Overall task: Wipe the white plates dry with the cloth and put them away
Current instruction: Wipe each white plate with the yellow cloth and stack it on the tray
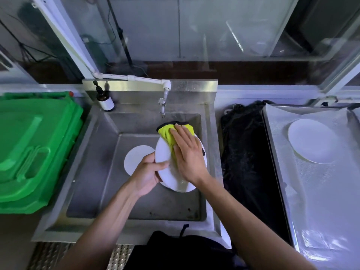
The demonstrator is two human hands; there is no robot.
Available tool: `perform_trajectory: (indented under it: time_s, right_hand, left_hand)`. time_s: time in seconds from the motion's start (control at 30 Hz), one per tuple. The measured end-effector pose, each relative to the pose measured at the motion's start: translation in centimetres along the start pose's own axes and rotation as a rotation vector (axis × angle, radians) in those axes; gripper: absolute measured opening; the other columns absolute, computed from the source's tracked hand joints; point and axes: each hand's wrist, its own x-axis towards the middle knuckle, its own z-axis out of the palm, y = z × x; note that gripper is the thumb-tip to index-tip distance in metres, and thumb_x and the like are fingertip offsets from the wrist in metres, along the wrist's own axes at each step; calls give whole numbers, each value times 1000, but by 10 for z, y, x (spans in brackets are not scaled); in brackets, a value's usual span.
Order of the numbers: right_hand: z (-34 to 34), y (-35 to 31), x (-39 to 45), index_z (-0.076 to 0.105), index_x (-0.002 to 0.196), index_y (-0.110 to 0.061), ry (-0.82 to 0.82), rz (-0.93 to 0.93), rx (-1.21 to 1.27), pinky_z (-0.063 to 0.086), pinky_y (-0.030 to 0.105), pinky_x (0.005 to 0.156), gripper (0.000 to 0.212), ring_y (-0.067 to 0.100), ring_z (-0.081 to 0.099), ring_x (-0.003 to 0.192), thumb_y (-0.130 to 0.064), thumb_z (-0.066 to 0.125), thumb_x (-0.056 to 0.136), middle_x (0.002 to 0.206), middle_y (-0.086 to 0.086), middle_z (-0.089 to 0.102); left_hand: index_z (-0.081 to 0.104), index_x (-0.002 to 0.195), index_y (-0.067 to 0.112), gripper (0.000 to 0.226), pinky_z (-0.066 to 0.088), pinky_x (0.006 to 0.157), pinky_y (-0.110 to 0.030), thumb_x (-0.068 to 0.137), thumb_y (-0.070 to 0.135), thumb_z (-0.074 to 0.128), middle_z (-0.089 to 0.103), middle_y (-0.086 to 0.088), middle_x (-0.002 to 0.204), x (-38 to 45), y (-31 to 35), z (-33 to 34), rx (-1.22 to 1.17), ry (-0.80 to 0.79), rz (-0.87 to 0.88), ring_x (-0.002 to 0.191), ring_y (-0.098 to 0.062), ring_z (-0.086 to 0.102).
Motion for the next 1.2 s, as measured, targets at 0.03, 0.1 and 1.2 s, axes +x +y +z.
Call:
perform_trajectory:
  time_s: [0.03, 0.1, 1.2]
  right_hand:
    - [0, 0, -3, 43, 153, -14, -12, -39, 9, 28, 55, 117, 48, 25, 24, 153, -12, 44, 105, 164, 3, 32]
    - [-2, 0, -7, 43, 152, -12, -41, -111, 24, 27, 56, 117, 47, 26, 23, 154, -10, 45, 105, 163, 4, 33]
    - [20, 38, 20, 27, 159, -20, 8, 374, 193, 29, 45, 120, 52, 18, 28, 150, -28, 36, 108, 162, -2, 33]
  left_hand:
    - [66, 124, 3, 45, 59, 85, -47, 79, 7, 68, 71, -20, 122, 0, 2, 1, 9, 5, -3, 106, -34, 70]
    - [66, 121, 2, 41, 57, 86, -46, 80, 3, 67, 72, -19, 117, 0, 5, 2, 22, 15, -3, 103, -33, 71]
    - [63, 125, 0, 52, 56, 86, -46, 74, 5, 71, 71, -20, 121, 3, 12, -7, 60, 139, 28, 109, -37, 69]
